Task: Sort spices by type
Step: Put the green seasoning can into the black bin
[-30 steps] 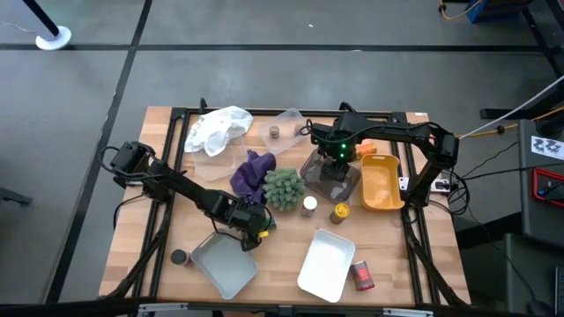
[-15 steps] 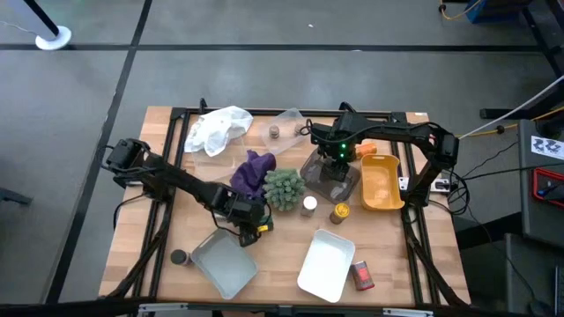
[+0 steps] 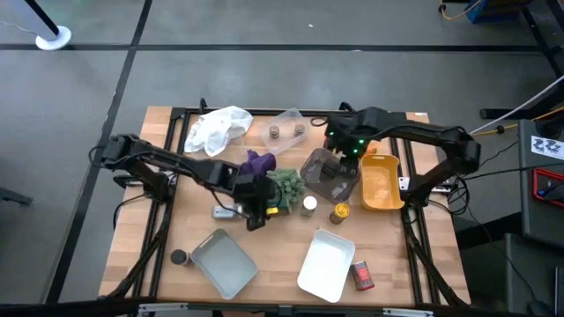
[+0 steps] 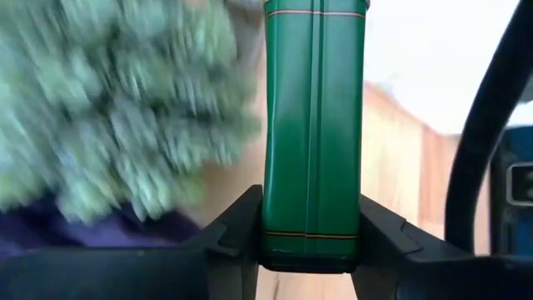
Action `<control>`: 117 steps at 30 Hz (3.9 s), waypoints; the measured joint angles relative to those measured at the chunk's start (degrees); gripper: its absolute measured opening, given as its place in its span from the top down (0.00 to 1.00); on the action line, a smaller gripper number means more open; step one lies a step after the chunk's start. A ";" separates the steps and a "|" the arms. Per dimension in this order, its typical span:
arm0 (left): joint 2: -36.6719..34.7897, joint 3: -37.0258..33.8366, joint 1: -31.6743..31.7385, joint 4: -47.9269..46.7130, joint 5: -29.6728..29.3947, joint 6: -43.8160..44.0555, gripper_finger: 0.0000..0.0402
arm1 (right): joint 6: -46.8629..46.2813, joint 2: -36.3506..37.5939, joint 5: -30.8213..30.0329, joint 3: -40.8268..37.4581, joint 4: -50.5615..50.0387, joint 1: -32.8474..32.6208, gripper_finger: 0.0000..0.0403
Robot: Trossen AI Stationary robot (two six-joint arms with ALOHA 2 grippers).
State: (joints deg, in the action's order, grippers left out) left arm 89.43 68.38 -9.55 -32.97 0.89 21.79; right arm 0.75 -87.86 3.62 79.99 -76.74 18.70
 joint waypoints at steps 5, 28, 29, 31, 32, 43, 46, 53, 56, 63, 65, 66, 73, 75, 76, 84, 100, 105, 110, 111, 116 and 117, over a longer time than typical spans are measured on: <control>-0.04 4.31 3.63 0.00 0.61 -4.09 0.71 | 2.81 6.23 0.00 0.00 1.39 0.00 0.60; 0.15 7.38 13.01 2.29 0.52 -13.47 0.71 | 16.85 6.85 22.20 0.00 33.73 0.00 0.59; 0.15 7.38 13.03 2.42 0.51 -13.98 0.71 | 16.88 6.26 23.62 0.00 33.72 0.00 0.59; 0.15 7.38 13.03 2.38 0.43 -15.05 0.71 | 16.92 5.24 25.54 0.00 33.56 0.00 0.59; 0.15 7.38 13.01 2.34 0.45 -15.13 0.71 | 16.92 4.71 25.96 0.00 33.58 0.00 0.59; 0.15 7.38 13.00 2.04 0.54 -15.18 0.70 | 16.16 1.63 27.46 -0.02 34.90 0.00 0.55; 0.15 7.38 12.99 1.81 0.54 -15.18 0.70 | 13.88 1.28 27.52 0.00 37.39 0.00 0.47; 0.16 7.38 12.99 1.72 0.54 -15.18 0.70 | 13.09 1.23 27.47 -0.02 39.72 -0.57 0.32; 0.17 7.38 12.99 1.72 0.54 -15.18 0.70 | 14.28 1.23 27.47 -0.02 41.94 -1.41 0.30; 0.17 7.38 12.97 1.94 0.52 -15.19 0.70 | 16.27 1.23 21.44 -0.02 45.51 -5.08 0.29; 0.17 7.38 12.97 2.07 0.45 -15.18 0.70 | 16.29 1.23 17.31 -0.02 45.29 -6.17 0.29; 0.19 7.37 12.97 2.07 0.35 -15.20 0.70 | 16.27 1.23 15.20 -0.02 45.21 -6.66 0.29; 0.31 7.34 12.97 2.42 -0.01 -15.20 0.70 | 16.05 1.19 10.23 0.09 40.85 -8.33 0.29; 0.33 7.32 12.97 2.42 -0.01 -15.20 0.70 | 16.01 1.19 9.42 0.09 39.51 -8.33 0.29; 0.33 7.30 12.97 2.44 -0.01 -15.20 0.70 | 15.97 1.19 9.38 0.09 38.95 -8.33 0.29; 0.33 7.25 12.97 3.72 -0.17 -15.99 0.70 | 12.81 1.16 9.49 -1.16 37.33 -8.33 0.29; -0.28 7.45 12.99 4.63 -0.04 -16.27 0.70 | 12.95 0.89 12.85 -2.99 35.91 -8.33 0.29; -0.17 7.43 12.97 4.33 -0.05 -18.82 0.70 | 9.41 0.92 10.17 -2.56 33.96 -8.20 0.29; -0.13 7.43 12.97 5.77 -0.05 -21.23 0.70 | 12.82 0.92 3.62 2.46 23.14 -8.17 0.29; -0.13 7.43 12.97 6.70 -0.05 -22.32 0.70 | 12.85 0.92 2.24 4.14 20.66 -8.17 0.29; -0.02 7.41 12.99 10.41 -0.09 -26.62 0.70 | 12.70 1.03 -2.53 12.61 14.25 -8.17 0.29; -0.02 7.41 13.01 11.14 -0.11 -27.30 0.70 | 12.71 1.03 -2.86 14.17 13.74 -8.17 0.29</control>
State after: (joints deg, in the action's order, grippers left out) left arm 89.41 75.79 3.46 -21.83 0.79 -5.51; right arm 13.46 -86.83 0.76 94.15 -63.00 10.52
